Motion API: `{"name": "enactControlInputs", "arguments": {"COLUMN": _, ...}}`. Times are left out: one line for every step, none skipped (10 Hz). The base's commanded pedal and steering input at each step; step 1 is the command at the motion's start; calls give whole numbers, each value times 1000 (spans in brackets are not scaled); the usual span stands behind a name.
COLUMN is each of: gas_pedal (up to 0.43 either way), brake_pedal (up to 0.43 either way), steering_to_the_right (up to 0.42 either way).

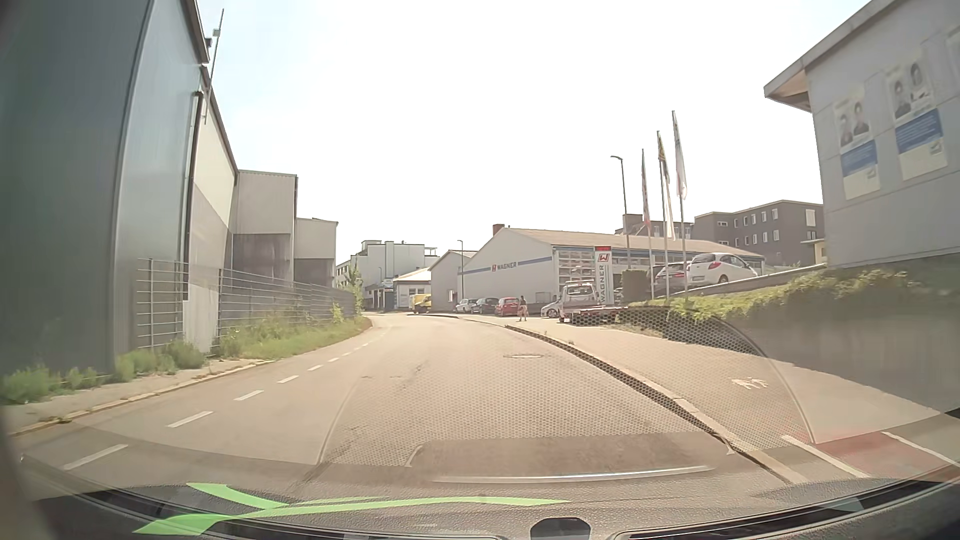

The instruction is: Follow the waypoints while adhering to traffic rules and regulations

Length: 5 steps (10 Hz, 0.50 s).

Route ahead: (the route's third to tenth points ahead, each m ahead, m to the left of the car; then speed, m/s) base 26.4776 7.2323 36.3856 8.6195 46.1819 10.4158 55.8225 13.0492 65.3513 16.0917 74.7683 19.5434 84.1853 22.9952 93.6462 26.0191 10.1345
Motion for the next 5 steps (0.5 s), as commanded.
{"name": "enactControlInputs", "arguments": {"gas_pedal": 47, "brake_pedal": 0, "steering_to_the_right": -27}}
{"name": "enactControlInputs", "arguments": {"gas_pedal": 47, "brake_pedal": 0, "steering_to_the_right": -27}}
{"name": "enactControlInputs", "arguments": {"gas_pedal": 47, "brake_pedal": 0, "steering_to_the_right": -25}}
{"name": "enactControlInputs", "arguments": {"gas_pedal": 59, "brake_pedal": 0, "steering_to_the_right": -24}}
{"name": "enactControlInputs", "arguments": {"gas_pedal": 59, "brake_pedal": 0, "steering_to_the_right": -23}}
